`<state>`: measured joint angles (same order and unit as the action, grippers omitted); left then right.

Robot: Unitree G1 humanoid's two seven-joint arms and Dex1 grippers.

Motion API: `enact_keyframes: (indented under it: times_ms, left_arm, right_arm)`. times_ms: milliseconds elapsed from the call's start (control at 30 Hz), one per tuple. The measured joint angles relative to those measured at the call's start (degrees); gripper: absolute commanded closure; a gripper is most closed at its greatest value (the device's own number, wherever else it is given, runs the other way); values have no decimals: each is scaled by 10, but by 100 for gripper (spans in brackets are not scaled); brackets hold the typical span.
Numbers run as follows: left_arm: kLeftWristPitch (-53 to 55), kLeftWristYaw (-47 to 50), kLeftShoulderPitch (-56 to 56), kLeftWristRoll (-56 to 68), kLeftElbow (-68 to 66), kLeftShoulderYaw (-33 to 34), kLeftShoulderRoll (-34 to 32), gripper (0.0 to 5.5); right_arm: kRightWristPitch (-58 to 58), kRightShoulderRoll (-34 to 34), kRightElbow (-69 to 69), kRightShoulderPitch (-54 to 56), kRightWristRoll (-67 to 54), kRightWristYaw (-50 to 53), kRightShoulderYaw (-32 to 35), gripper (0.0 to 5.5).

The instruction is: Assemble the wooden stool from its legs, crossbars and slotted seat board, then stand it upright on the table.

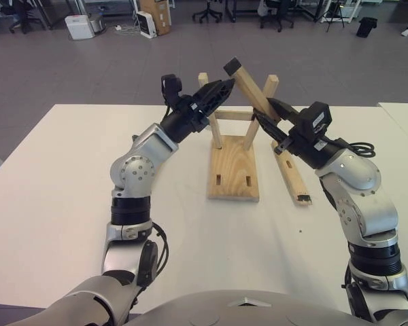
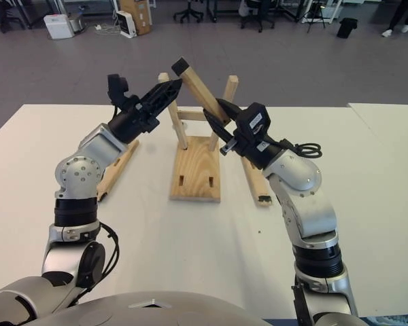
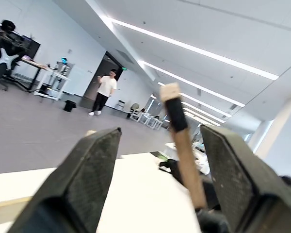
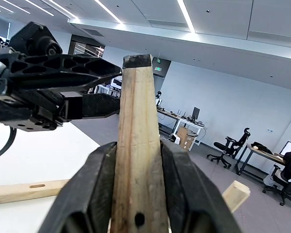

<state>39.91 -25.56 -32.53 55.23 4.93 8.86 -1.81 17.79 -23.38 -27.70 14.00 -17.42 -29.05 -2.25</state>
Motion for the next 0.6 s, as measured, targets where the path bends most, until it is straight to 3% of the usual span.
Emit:
enact_keyframes:
  times_ms: [100,600]
  left_arm:
    - [22,21,-4,56,12,16,16,247]
    - [19,48,-2,70,14,7,23,497]
  right_arm:
    - [-5,4,3,-5,7,0,-6,419]
    - [-6,12,-1,-9,11,-6,-15,419]
